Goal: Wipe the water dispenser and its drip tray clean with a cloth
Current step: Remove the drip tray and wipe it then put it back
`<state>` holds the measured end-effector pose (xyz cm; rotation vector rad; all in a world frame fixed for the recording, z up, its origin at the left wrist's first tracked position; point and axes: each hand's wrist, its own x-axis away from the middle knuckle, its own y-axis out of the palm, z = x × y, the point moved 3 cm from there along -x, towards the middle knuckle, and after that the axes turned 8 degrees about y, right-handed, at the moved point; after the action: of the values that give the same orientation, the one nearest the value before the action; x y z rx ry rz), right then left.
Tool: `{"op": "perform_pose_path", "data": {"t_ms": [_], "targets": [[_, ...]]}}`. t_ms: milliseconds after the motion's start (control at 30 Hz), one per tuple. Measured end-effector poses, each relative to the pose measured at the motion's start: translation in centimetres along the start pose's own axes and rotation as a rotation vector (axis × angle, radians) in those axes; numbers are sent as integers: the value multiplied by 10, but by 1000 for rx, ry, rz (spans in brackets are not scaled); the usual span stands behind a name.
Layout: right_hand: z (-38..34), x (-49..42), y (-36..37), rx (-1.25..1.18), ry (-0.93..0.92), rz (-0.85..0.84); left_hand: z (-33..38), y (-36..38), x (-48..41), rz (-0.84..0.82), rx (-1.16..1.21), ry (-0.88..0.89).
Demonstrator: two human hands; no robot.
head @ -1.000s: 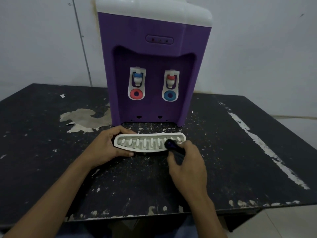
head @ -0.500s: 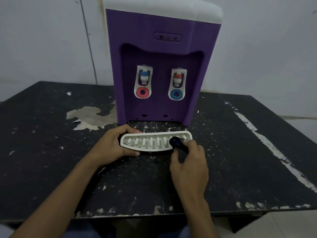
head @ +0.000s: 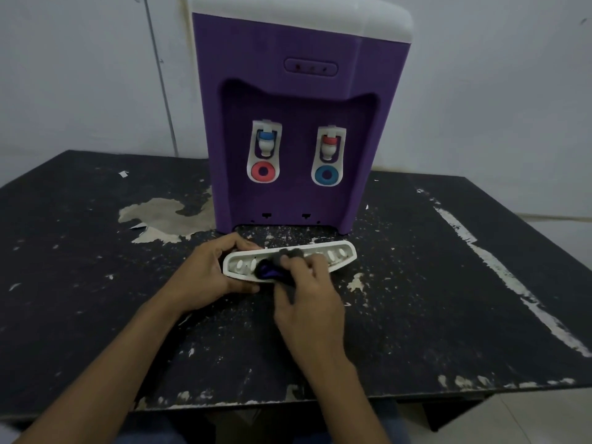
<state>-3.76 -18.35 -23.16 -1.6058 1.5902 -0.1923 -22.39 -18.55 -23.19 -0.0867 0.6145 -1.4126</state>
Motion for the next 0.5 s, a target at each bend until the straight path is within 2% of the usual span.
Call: {"op": "perform_pose_path", "data": {"t_ms": [67,100,300,367,500], "targets": [[-5,1,4,-3,-72,-71,0,-1,1,-1,21,-1],[-1,-3,0,-21,-52,-74,0,-1,1,0,30,-4],[40,-21,-32,-83,324,177,1,3,-1,-12,33,-9],[24,-16,-22,-63,248,131,1,5,-1,-22,18,-8],[-30,3,15,22,-64,-74,4,2,-1,-43,-42,79]]}}
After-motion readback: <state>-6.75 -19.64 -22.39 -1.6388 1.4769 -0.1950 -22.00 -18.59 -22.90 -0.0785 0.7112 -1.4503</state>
